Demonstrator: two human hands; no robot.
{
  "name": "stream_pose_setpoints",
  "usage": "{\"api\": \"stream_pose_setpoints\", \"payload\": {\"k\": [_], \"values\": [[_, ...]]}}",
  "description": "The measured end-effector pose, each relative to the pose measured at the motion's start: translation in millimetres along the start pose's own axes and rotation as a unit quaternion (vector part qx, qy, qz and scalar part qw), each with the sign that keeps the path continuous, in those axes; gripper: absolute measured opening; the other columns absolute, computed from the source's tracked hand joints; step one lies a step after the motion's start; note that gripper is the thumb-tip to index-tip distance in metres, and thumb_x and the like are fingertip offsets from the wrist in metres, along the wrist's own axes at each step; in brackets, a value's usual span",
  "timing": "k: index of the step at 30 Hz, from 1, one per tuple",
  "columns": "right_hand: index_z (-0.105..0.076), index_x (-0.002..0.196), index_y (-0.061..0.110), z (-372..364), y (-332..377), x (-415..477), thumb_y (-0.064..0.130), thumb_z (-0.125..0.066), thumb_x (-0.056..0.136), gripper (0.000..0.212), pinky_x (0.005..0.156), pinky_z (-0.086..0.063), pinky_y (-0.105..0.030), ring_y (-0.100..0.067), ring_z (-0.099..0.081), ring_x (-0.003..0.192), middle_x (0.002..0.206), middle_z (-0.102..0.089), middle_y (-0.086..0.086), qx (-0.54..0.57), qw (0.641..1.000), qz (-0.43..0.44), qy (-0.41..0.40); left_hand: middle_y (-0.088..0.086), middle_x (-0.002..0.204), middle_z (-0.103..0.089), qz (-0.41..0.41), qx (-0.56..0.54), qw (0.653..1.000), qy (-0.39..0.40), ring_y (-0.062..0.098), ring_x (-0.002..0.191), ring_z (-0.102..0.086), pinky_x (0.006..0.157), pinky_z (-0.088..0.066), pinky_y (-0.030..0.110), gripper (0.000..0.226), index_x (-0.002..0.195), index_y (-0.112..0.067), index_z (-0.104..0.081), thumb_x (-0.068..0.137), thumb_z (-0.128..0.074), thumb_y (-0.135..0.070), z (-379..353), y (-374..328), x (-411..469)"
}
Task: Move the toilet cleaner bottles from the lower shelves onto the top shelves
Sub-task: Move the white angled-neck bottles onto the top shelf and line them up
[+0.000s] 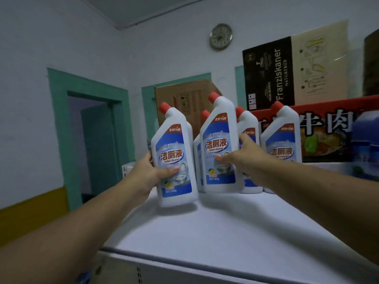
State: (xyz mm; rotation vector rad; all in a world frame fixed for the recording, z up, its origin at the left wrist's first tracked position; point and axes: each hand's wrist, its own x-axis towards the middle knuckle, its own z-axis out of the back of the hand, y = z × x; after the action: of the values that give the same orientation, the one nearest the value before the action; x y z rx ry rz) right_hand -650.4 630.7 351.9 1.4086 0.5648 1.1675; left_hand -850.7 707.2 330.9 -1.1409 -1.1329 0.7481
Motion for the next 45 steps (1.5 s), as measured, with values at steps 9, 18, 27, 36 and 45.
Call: {"api": "stream_pose_setpoints", "payload": {"k": [9, 18, 27, 36, 45], "values": [[-0.051, 0.097, 0.032, -43, -42, 16, 0.012, -0.074, 0.074, 0.038, 0.09, -0.051, -0.048, -0.011, -0.059, 0.082, 0.093, -0.059, 0.013, -0.015, 0.998, 0.003, -0.061, -0.005, 0.105, -0.069, -0.08, 0.054, 0.995, 0.022, 0.017, 0.095, -0.067, 0.075, -0.059, 0.041, 0.073, 0.112, -0.025, -0.055, 0.045, -0.082, -0.026, 23, 38, 70], [-0.039, 0.112, 0.042, -50, -55, 12, 0.04, -0.068, 0.072, 0.05, 0.094, -0.05, -0.041, -0.006, -0.052, 0.104, 0.109, -0.053, 0.02, -0.225, 0.97, 0.026, -0.089, -0.017, 0.1, -0.061, -0.159, 0.107, 0.981, 0.032, 0.005, 0.087, -0.062, 0.058, -0.053, 0.015, 0.06, 0.115, -0.034, -0.051, 0.063, -0.08, -0.028, 21, 66, 80], [-0.038, 0.129, 0.031, -47, -59, 2, 0.036, -0.074, 0.074, 0.067, 0.094, -0.049, -0.031, -0.004, -0.048, 0.1, 0.107, -0.047, 0.019, -0.36, 0.932, -0.013, -0.042, -0.016, 0.115, -0.053, -0.072, 0.145, 0.98, 0.117, -0.002, 0.094, -0.055, 0.084, -0.048, 0.022, 0.112, 0.144, -0.028, -0.016, 0.058, -0.088, -0.015, 23, 79, 75], [-0.019, 0.144, 0.034, -45, -66, 5, 0.039, -0.076, 0.071, 0.093, 0.096, -0.05, -0.036, -0.013, -0.058, 0.111, 0.131, -0.057, 0.008, -0.392, 0.918, 0.017, -0.062, -0.011, 0.12, -0.054, -0.046, 0.192, 0.972, 0.128, 0.012, 0.106, -0.056, 0.088, -0.048, 0.027, 0.1, 0.138, -0.027, -0.026, 0.059, -0.087, -0.024, 27, 82, 85], [0.008, 0.149, 0.03, -40, -69, 6, 0.047, -0.067, 0.078, 0.105, 0.09, -0.05, -0.029, -0.012, -0.059, 0.109, 0.139, -0.051, 0.004, -0.457, 0.889, 0.01, -0.037, -0.011, 0.113, -0.052, -0.026, 0.159, 0.977, 0.137, 0.014, 0.104, -0.054, 0.09, -0.046, 0.031, 0.105, 0.14, -0.025, -0.024, 0.057, -0.088, -0.021, 25, 78, 85]]}}
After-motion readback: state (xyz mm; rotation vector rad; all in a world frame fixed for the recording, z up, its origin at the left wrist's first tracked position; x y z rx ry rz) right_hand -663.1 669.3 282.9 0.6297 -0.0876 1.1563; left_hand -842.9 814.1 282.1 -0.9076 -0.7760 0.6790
